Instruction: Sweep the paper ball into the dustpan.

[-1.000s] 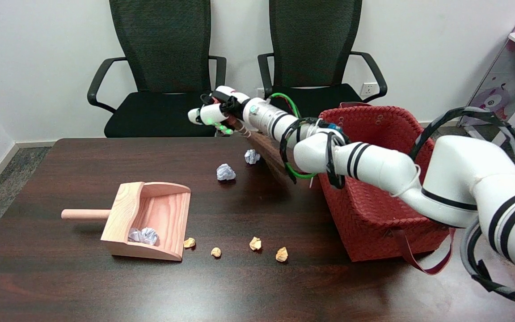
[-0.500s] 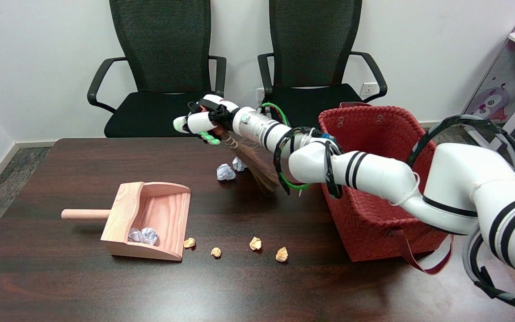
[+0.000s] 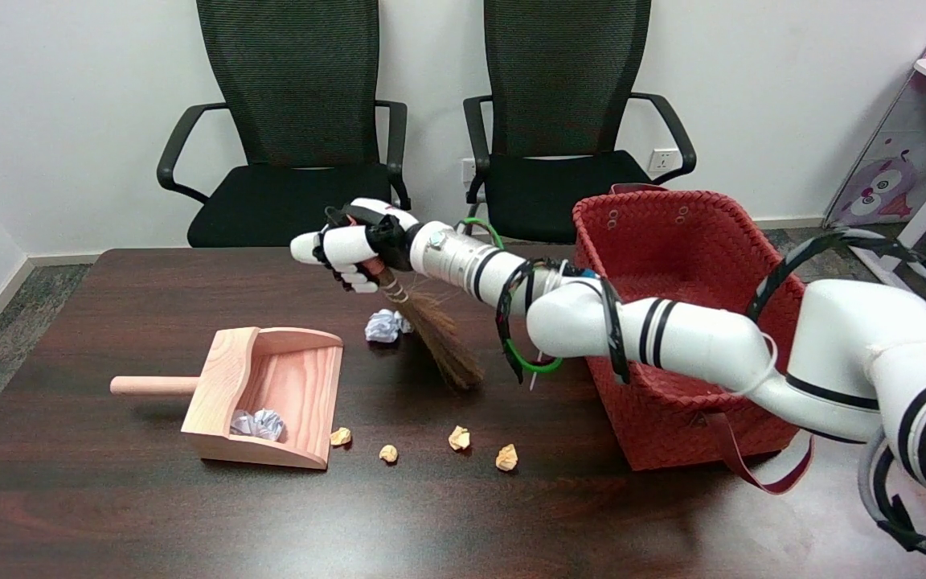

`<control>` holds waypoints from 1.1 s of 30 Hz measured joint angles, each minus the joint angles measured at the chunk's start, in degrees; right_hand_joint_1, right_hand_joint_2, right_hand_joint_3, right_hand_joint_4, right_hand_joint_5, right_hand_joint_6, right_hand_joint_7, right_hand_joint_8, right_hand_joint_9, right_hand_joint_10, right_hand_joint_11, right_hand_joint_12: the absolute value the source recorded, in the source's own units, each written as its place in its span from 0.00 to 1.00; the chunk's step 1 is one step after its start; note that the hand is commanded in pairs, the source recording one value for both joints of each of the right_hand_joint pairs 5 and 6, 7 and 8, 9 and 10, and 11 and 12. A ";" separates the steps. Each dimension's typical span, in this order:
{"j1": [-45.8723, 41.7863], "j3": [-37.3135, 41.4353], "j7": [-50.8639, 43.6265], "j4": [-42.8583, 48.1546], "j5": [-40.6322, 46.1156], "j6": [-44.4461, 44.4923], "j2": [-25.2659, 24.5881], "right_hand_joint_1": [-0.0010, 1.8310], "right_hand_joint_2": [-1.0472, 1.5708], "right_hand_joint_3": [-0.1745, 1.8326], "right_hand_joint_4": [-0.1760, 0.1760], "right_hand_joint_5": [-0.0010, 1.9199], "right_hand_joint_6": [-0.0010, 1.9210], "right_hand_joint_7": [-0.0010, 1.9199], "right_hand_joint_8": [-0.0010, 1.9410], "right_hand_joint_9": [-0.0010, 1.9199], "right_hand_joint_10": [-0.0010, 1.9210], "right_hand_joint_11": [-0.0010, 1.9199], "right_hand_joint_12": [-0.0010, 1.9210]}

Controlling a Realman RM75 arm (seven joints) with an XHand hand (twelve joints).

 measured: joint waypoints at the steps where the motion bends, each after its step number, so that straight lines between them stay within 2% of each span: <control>1: -0.33 0.08 0.01 -0.73 0.43 -0.07 0.28 0.56 0.97 0.48 0.50 1.00 1.00 1.00 0.99 1.00 1.00 1.00 1.00; 18: -4.43 2.35 0.31 -11.64 4.21 -0.53 4.65 0.55 0.98 0.47 0.49 1.00 1.00 1.00 0.99 1.00 1.00 1.00 1.00; 33: -6.02 3.71 0.46 -15.76 9.39 -0.60 5.40 0.54 1.00 0.45 0.49 1.00 1.00 1.00 0.99 1.00 1.00 1.00 1.00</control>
